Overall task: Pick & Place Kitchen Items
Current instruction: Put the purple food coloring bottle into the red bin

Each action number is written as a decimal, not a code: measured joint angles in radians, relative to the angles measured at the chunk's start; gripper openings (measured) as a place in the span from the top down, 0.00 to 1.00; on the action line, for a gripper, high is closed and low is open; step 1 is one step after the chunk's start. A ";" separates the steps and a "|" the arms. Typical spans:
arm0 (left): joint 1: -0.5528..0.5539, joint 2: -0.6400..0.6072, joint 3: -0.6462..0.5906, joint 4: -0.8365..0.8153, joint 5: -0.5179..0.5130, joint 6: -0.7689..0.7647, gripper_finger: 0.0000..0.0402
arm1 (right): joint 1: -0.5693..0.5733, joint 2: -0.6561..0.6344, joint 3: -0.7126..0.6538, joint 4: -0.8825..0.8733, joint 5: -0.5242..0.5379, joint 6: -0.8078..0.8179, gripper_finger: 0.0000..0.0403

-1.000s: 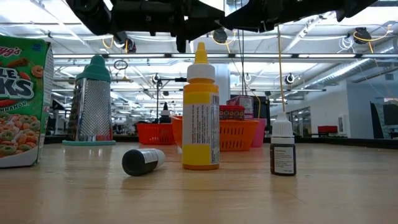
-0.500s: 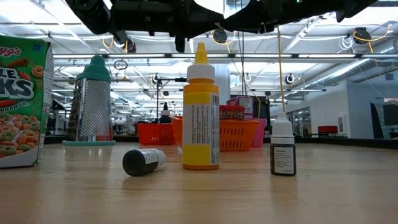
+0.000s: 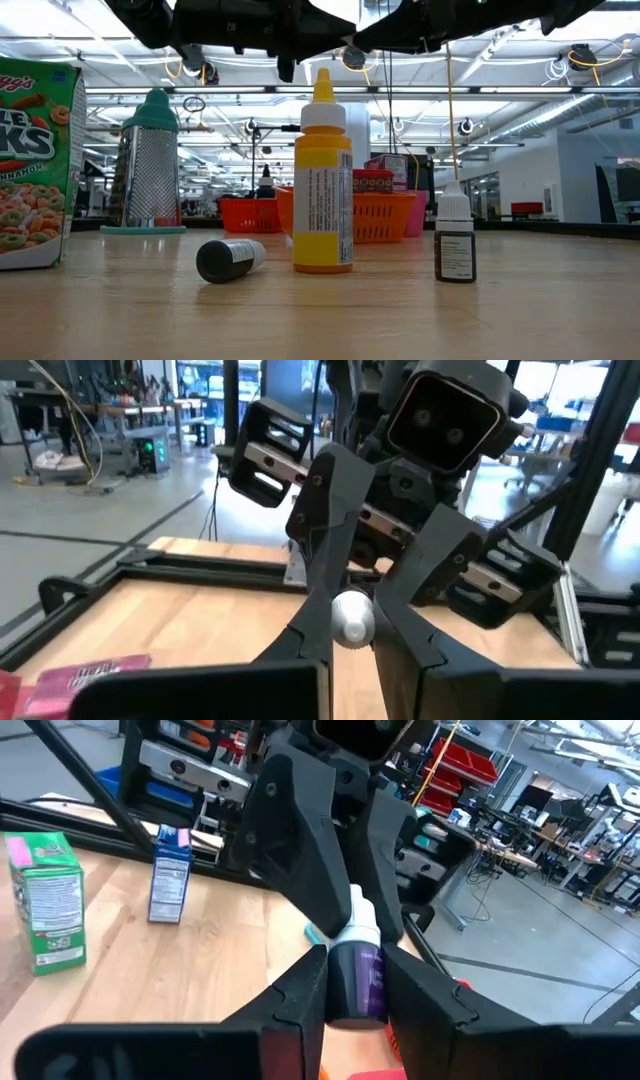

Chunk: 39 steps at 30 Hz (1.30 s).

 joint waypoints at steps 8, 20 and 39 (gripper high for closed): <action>0.001 -0.026 0.000 -0.048 -0.026 0.010 0.92 | -0.001 -0.002 -0.002 -0.027 0.031 -0.008 0.72; 0.054 -0.118 -0.002 -0.271 -0.158 0.044 0.92 | 0.001 -0.001 -0.002 -0.120 0.101 0.080 0.46; 0.412 -0.194 0.000 -0.521 -0.458 -0.046 0.92 | 0.068 -0.001 -0.003 -0.212 0.099 0.156 0.47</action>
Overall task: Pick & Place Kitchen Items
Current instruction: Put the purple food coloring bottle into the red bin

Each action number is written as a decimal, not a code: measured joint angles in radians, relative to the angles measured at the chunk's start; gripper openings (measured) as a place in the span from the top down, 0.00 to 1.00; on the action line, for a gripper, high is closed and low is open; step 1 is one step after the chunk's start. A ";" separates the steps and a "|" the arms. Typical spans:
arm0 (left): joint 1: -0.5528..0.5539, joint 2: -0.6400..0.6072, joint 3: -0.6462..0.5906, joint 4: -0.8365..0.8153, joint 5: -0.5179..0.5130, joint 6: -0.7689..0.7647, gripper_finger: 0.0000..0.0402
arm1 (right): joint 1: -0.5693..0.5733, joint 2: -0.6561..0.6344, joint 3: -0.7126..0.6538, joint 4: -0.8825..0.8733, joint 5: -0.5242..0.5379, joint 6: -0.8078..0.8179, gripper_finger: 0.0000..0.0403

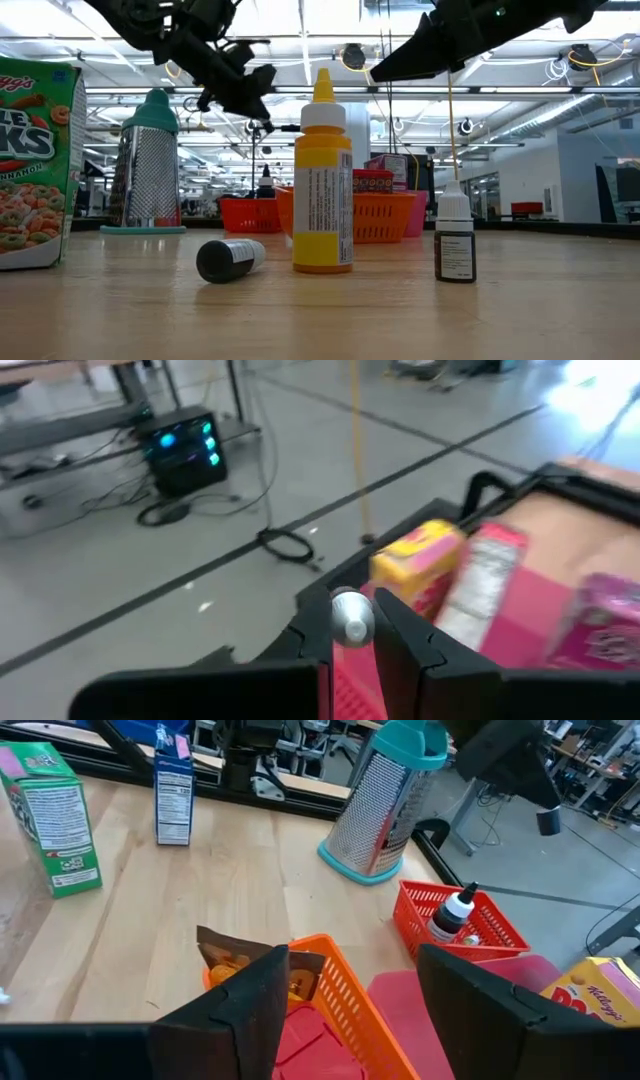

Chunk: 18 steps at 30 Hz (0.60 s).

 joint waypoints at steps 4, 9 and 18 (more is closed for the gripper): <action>0.056 0.001 0.000 -0.031 0.014 -0.020 0.92 | -0.001 0.000 0.000 0.000 0.000 0.001 0.47; 0.095 0.039 -0.001 -0.032 0.057 -0.038 0.92 | -0.001 0.000 0.000 0.001 0.000 0.001 0.47; 0.134 0.108 0.000 -0.012 0.086 -0.048 0.92 | -0.001 0.000 0.000 0.001 0.000 0.008 0.47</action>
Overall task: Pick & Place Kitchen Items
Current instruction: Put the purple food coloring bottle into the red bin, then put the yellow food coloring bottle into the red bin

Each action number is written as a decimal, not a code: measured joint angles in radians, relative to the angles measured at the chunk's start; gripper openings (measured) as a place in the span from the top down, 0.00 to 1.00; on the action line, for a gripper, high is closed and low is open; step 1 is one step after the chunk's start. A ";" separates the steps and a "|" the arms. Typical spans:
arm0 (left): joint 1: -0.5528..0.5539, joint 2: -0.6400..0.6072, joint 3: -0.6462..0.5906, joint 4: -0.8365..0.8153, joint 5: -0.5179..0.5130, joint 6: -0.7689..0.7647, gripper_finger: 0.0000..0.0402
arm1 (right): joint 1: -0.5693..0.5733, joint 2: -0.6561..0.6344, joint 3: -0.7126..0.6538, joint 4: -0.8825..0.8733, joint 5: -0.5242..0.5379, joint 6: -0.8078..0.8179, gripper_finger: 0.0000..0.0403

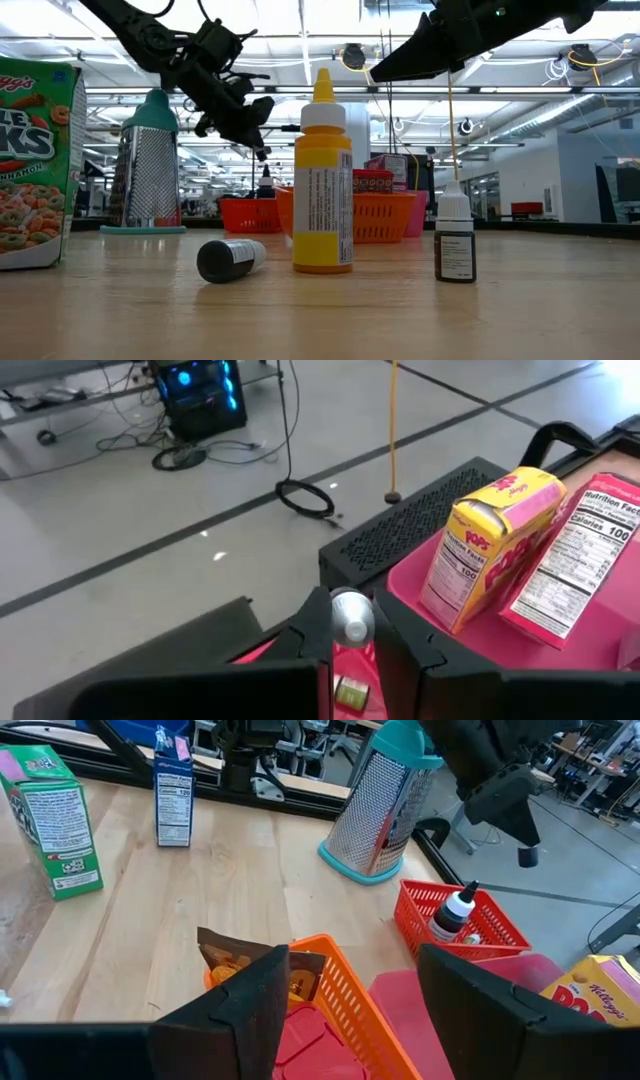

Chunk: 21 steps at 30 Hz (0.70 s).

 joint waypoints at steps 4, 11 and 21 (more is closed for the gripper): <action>-0.001 0.001 0.000 0.003 0.002 -0.003 0.84 | 0.000 0.000 0.000 -0.001 0.000 0.004 0.47; -0.002 0.001 0.000 0.000 0.002 0.002 0.57 | 0.000 0.000 0.000 -0.001 0.000 0.004 0.47; -0.046 -0.004 0.000 -0.001 0.138 0.023 0.47 | 0.000 0.000 0.000 -0.002 0.000 0.005 0.47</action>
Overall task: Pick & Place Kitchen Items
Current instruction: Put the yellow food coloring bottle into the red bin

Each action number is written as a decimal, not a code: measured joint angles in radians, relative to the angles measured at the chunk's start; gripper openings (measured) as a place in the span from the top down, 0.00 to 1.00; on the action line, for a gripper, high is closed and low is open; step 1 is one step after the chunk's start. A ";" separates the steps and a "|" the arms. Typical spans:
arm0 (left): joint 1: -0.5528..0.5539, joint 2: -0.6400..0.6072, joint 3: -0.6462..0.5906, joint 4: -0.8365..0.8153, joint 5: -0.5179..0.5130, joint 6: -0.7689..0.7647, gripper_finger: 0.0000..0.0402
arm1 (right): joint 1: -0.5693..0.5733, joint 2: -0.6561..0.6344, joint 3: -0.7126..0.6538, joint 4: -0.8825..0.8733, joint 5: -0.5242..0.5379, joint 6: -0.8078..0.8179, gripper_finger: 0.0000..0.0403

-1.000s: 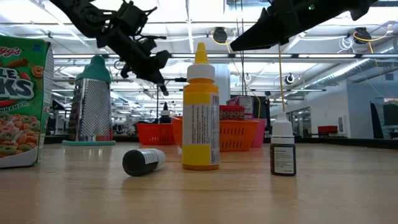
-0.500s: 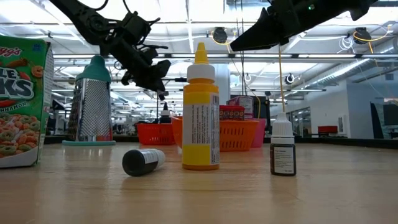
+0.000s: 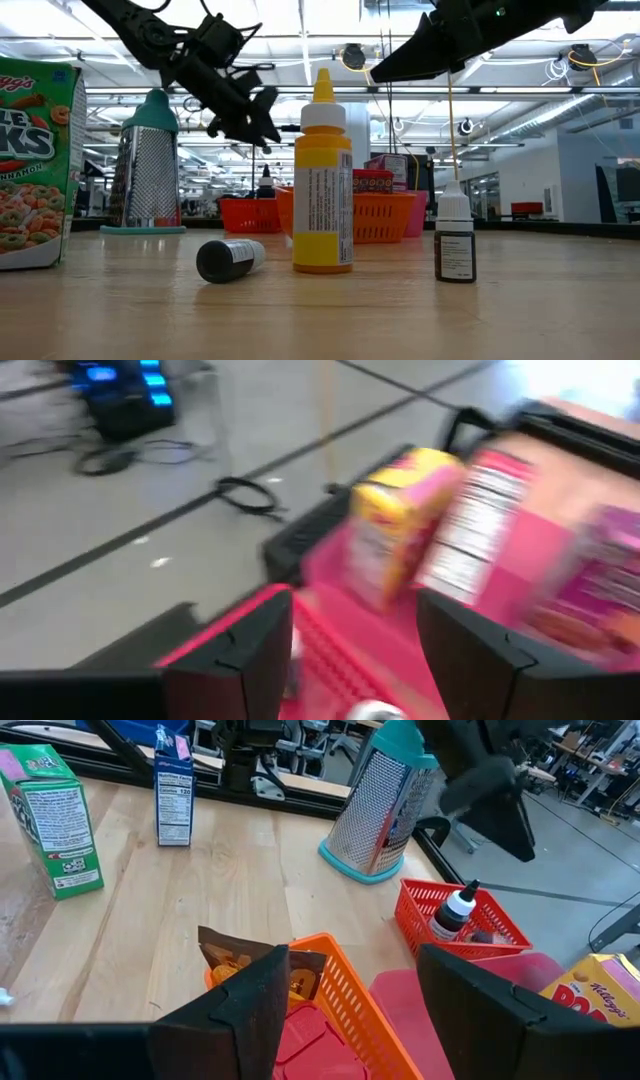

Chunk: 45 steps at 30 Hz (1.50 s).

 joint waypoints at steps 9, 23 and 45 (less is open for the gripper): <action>-0.132 -0.099 0.000 -0.014 0.113 0.058 0.47 | 0.000 0.000 0.000 -0.006 0.000 0.001 0.47; -0.500 -0.129 0.000 -0.249 0.284 0.120 0.47 | 0.000 0.000 -0.001 -0.009 0.000 0.005 0.47; -0.870 -0.050 0.001 -0.087 0.182 0.117 0.47 | 0.000 0.000 -0.001 -0.008 0.000 0.005 0.47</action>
